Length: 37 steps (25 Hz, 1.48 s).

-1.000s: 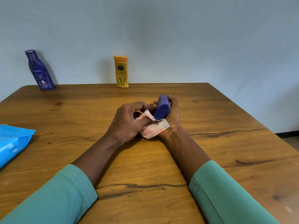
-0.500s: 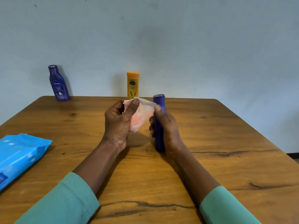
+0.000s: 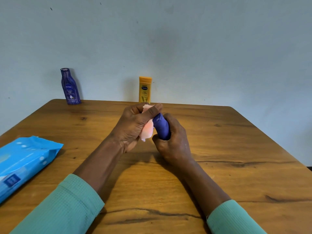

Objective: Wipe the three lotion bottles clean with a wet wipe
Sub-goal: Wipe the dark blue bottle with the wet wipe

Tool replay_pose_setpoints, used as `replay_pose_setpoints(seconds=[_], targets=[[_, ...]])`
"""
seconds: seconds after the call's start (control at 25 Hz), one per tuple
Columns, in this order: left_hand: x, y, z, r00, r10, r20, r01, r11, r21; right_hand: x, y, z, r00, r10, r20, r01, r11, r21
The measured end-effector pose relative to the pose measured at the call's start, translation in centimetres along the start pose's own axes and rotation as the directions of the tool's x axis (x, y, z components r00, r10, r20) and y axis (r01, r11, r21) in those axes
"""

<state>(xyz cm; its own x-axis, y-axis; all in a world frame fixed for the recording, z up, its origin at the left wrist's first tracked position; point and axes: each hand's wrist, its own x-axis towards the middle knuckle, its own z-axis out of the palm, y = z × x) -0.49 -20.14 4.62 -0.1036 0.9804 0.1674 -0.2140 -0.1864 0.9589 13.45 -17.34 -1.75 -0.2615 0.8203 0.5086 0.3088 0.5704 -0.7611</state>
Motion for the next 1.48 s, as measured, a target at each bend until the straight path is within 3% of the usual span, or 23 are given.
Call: replay_pose_setpoints(seconds=[0.16, 0.2, 0.28, 0.36, 0.4, 0.44, 0.52, 0.64, 0.88, 1.04, 1.12, 1.36, 1.48], targets=[[0.1, -0.1, 0.3, 0.990, 0.012, -0.144, 0.003, 0.995, 0.103, 0.0, -0.1, -0.2, 1.000, -0.012, -0.004, 0.012, 1.000, -0.006], [0.1, 0.0, 0.0, 0.979, -0.012, -0.202, 0.023, 0.998, 0.052, 0.0, -0.1, -0.3, 1.000, -0.012, 0.000, 0.012, 1.000, -0.006], [0.3, 0.6, -0.8, 0.964, -0.055, -0.259, -0.005, 0.974, -0.229, 0.1, 0.0, -0.4, 1.000, -0.010, 0.003, 0.010, 1.000, -0.024], [0.6, 1.0, -1.4, 0.976, -0.017, -0.218, -0.087, 0.884, -0.460, 0.2, 0.0, -0.4, 1.000, 0.001, 0.007, -0.001, 0.999, -0.048], [0.7, 0.9, -1.3, 0.979, 0.036, -0.200, -0.126, 0.879, -0.460, 0.2, 0.0, -0.3, 1.000, -0.003, 0.003, 0.003, 0.998, -0.061], [0.6, 0.4, -0.9, 0.975, 0.100, -0.197, -0.170, 0.908, -0.383, 0.2, 0.0, -0.3, 1.000, -0.011, -0.005, 0.011, 0.997, -0.071], [0.2, -0.7, 0.3, 0.952, 0.246, -0.183, -0.261, 0.964, -0.058, 0.1, 0.1, -0.1, 1.000, -0.010, -0.023, 0.009, 0.998, -0.064], [-0.7, -1.3, 0.9, 0.910, 0.408, -0.074, -0.374, 0.886, 0.275, 0.1, 0.3, -0.2, 0.998, -0.009, -0.056, 0.007, 0.999, -0.044], [-2.3, -1.4, -0.6, 0.833, 0.548, 0.077, -0.515, 0.719, 0.466, 0.2, 0.4, -0.3, 0.998, -0.014, -0.065, 0.012, 1.000, -0.029], [-2.9, -1.2, -0.6, 0.695, 0.689, 0.205, -0.615, 0.422, 0.667, 0.3, 0.6, -0.4, 0.997, 0.008, -0.072, -0.009, 1.000, -0.013], [-3.0, -0.9, -0.8, 0.662, 0.707, 0.249, -0.623, 0.335, 0.707, 0.3, 0.6, -0.4, 0.998, -0.007, -0.063, 0.005, 1.000, -0.030], [-2.6, -1.1, -0.6, 0.707, 0.666, 0.239, -0.530, 0.274, 0.802, 0.3, 0.6, -0.4, 0.995, 0.002, -0.103, -0.007, 0.998, -0.055], [-2.7, -1.1, -0.5, 0.683, 0.693, 0.230, -0.549, 0.280, 0.788, 0.2, 0.7, -0.3, 0.995, 0.005, -0.104, -0.011, 0.998, -0.055]])
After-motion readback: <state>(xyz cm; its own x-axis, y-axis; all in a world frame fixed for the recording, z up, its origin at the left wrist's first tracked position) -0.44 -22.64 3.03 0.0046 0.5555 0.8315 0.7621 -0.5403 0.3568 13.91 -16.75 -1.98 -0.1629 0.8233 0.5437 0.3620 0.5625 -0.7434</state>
